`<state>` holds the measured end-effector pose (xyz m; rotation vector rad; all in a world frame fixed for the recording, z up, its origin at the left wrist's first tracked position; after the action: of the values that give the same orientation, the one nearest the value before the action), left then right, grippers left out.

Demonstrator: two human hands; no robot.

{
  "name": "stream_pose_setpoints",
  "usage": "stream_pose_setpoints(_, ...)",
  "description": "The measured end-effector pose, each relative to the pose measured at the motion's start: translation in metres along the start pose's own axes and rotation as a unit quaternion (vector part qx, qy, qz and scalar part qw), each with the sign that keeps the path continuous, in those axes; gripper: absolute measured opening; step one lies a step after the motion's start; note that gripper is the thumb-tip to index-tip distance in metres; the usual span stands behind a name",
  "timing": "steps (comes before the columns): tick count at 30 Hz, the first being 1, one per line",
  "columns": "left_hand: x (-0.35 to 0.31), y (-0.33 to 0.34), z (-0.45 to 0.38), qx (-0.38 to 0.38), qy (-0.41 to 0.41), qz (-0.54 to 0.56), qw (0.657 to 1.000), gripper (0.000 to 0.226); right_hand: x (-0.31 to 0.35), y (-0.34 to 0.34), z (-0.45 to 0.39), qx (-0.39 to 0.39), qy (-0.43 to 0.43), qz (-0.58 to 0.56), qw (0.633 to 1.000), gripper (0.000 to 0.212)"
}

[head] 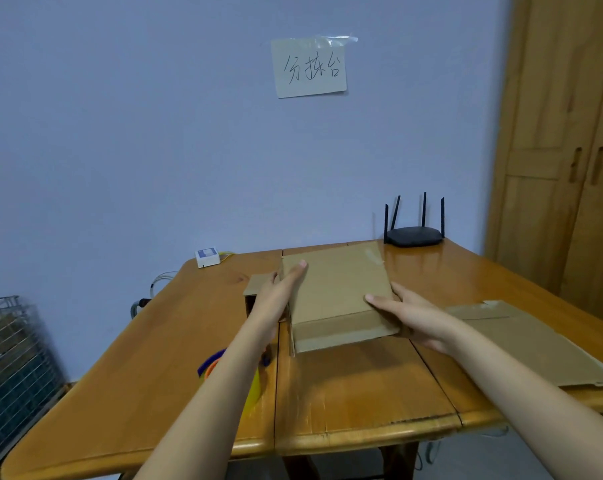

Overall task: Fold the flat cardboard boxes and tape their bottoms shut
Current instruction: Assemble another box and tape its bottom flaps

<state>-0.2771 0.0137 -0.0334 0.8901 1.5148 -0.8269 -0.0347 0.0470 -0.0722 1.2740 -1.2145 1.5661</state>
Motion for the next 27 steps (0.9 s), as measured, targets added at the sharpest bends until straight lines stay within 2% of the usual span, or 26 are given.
stream_pose_setpoints(2,0.0,0.015,-0.005,0.004,-0.013,-0.008,1.0,0.104,-0.01,-0.011,-0.008,-0.014,0.019,-0.02,1.0,0.114)
stream_pose_setpoints(4,-0.003,0.032,-0.009,0.025,-0.042,0.008,0.999,0.092,-0.013,-0.026,-0.017,-0.032,0.036,-0.072,0.996,0.111)
stream_pose_setpoints(6,-0.008,0.054,-0.015,0.064,-0.045,0.008,0.997,0.082,-0.012,-0.039,-0.022,-0.046,0.06,-0.122,0.99,0.096)
stream_pose_setpoints(8,-0.018,0.075,-0.022,0.081,-0.018,0.0,0.997,0.06,-0.006,-0.054,-0.025,-0.068,0.086,-0.149,0.983,0.071)
stream_pose_setpoints(9,-0.021,0.085,-0.025,0.085,-0.011,-0.003,0.996,0.057,-0.005,-0.063,-0.029,-0.086,0.102,-0.16,0.978,0.062)
stream_pose_setpoints(12,-0.021,0.121,-0.03,0.14,-0.016,-0.048,0.989,0.072,0.002,-0.092,-0.042,-0.16,0.152,-0.128,0.967,0.048)
stream_pose_setpoints(16,-0.016,0.152,-0.043,0.156,0.005,-0.103,0.982,0.069,0.013,-0.11,-0.062,-0.197,0.171,-0.116,0.958,0.026)
stream_pose_setpoints(20,-0.008,0.177,-0.061,0.18,0.019,-0.114,0.977,0.076,0.014,-0.13,-0.088,-0.229,0.158,-0.109,0.954,0.023)
stream_pose_setpoints(23,0.006,0.194,-0.078,0.195,0.064,-0.24,0.949,0.094,0.003,-0.148,-0.11,-0.244,0.147,-0.113,0.952,0.03)
stream_pose_setpoints(27,0.012,0.211,-0.098,0.146,0.111,-0.262,0.947,0.057,-0.014,-0.157,-0.133,-0.25,0.139,-0.095,0.954,0.031)
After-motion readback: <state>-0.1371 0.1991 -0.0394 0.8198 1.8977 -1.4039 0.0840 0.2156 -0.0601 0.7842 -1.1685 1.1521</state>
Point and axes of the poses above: each hand's wrist, its own z-axis away from the middle knuckle, its own y-axis out of the palm, x = y × z, the point moved 10 cm from there along -z, towards the middle knuckle, and after that the axes turned 11 degrees about -x, right-handed, at the moved point
